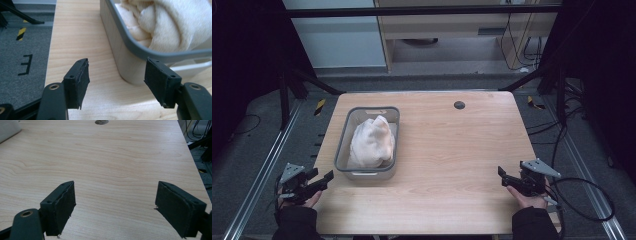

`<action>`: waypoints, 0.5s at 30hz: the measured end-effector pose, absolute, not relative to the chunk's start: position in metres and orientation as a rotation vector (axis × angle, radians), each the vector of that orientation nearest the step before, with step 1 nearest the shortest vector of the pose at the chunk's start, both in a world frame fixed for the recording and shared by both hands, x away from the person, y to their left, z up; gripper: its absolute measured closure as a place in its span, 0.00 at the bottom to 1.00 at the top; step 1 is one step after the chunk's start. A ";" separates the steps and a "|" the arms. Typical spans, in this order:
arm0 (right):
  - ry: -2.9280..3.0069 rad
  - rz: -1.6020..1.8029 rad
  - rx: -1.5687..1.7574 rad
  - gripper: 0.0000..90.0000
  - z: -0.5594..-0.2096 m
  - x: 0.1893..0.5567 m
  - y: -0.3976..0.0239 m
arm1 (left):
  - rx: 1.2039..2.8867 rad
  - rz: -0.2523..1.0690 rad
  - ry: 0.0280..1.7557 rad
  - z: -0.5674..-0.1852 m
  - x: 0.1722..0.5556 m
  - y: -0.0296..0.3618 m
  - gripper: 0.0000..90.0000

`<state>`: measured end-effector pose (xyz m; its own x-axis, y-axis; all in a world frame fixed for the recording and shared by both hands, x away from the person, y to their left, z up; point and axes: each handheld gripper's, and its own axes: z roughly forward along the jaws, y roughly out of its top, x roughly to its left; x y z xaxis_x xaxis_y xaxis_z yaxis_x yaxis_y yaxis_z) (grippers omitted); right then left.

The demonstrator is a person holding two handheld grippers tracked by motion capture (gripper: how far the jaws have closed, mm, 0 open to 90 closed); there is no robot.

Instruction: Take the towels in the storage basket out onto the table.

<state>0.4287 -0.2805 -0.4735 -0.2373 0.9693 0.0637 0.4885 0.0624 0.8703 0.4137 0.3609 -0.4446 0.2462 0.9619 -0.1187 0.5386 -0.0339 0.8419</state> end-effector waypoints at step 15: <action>1.761 1.077 1.433 0.15 -0.470 0.429 -0.278 | 1.660 0.654 1.326 -0.417 0.427 0.358 0.26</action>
<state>0.4292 -0.2782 -0.4699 -0.2206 0.9749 0.0298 0.4705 0.0796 0.8788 0.4274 0.3583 -0.4167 0.2895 0.9495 -0.1207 0.4817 -0.0355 0.8756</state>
